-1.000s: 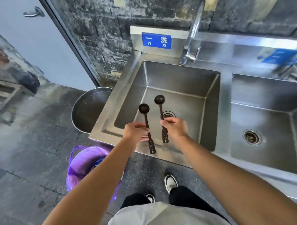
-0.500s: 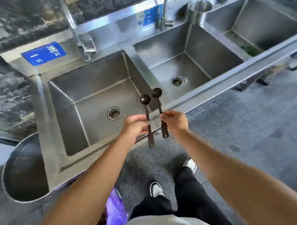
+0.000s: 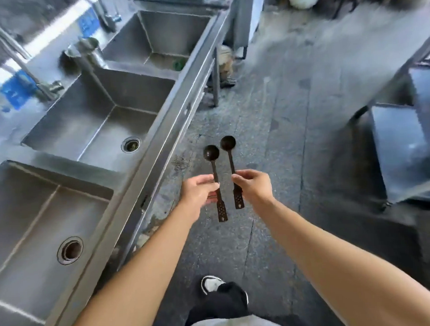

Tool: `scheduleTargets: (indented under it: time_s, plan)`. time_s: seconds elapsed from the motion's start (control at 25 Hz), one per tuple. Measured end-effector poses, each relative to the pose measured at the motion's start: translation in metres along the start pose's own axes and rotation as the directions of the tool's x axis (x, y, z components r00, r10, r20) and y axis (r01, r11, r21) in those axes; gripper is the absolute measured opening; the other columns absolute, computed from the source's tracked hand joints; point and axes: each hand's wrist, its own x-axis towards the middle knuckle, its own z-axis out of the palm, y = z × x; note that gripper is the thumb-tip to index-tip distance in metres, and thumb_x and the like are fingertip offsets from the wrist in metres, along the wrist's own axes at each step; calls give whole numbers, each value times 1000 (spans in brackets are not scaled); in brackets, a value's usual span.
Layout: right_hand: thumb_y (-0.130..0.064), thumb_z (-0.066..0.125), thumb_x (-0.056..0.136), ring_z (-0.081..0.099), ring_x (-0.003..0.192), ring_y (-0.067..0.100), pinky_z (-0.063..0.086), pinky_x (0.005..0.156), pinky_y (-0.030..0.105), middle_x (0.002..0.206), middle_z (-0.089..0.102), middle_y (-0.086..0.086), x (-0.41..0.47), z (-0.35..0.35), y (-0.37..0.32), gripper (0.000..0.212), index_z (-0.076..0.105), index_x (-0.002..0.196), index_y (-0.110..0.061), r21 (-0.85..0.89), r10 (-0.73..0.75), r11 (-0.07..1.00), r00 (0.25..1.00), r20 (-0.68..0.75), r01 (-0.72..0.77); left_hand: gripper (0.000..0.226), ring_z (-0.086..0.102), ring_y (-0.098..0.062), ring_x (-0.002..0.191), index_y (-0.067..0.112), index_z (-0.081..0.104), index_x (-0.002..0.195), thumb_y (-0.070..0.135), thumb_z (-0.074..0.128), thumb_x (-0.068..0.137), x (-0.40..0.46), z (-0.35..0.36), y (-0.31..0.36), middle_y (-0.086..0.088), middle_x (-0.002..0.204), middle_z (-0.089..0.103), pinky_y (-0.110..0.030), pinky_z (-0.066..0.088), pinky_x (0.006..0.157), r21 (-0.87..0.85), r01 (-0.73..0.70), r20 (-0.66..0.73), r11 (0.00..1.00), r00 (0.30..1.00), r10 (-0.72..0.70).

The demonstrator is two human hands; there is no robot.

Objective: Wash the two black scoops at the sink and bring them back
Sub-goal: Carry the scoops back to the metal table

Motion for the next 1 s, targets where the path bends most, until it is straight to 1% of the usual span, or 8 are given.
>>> scheduleTargets:
  time_s: [0.16,0.24,0.4,0.56,0.72,0.84,0.92,1.0]
  plan:
    - [-22,79,88,77,93,19,61,92,40,100,81,7,-21,-105,37,20,80,106,-12,134,72,990,984,-166,-49,25,75,-22,63,10,71,106,-7,67,88,-23,100,-9,-11,82,78,-32,61,59,86,-30,159,996,987,16]
    - [-22,79,88,77,94,20,61,94,41,101,81,7,-34,-151,54,23,80,107,-11,172,93,984,967,-238,-52,25,75,-22,65,10,71,106,-7,68,88,-37,141,-15,-13,85,78,-33,61,60,132,-39,207,990,978,11]
    - [-24,81,86,76,93,18,61,89,34,97,81,2,-71,-250,100,24,81,107,-14,278,192,957,898,-396,-82,28,73,-25,69,8,69,113,-4,70,88,-81,233,-42,-16,92,77,-35,60,64,227,-80,369,971,929,-9]
    - [-26,81,86,76,89,15,62,88,37,95,81,-2,-120,-344,145,20,81,104,-18,372,269,925,821,-503,-74,27,74,-27,72,7,68,113,-4,70,89,-135,332,-75,-14,88,78,-37,61,65,276,-122,507,953,861,-37]
    - [-24,79,87,72,81,14,62,83,36,92,80,0,-175,-435,183,15,81,100,-17,451,342,892,687,-641,-23,27,74,-24,69,7,69,114,-1,71,89,-199,425,-108,-13,88,78,-33,60,59,356,-192,635,915,768,-86]
    - [-23,79,88,67,73,11,59,79,33,90,78,0,-206,-488,210,16,81,102,-16,506,402,862,573,-715,26,30,73,-30,79,4,69,118,-1,72,88,-241,488,-126,-19,99,77,-42,63,73,421,-268,709,867,693,-130]
    - [-25,78,89,69,80,11,61,84,34,93,78,-3,-222,-516,225,16,80,103,-18,536,444,843,509,-737,40,29,74,-28,78,5,70,117,0,72,88,-262,524,-136,-19,100,77,-42,63,75,454,-319,745,832,648,-158]
    - [-27,77,90,69,86,12,61,87,36,95,76,-6,-239,-546,246,16,80,104,-20,569,494,820,431,-755,57,27,76,-26,75,6,70,114,0,73,88,-281,565,-149,-17,98,77,-39,64,68,482,-374,780,793,595,-193]
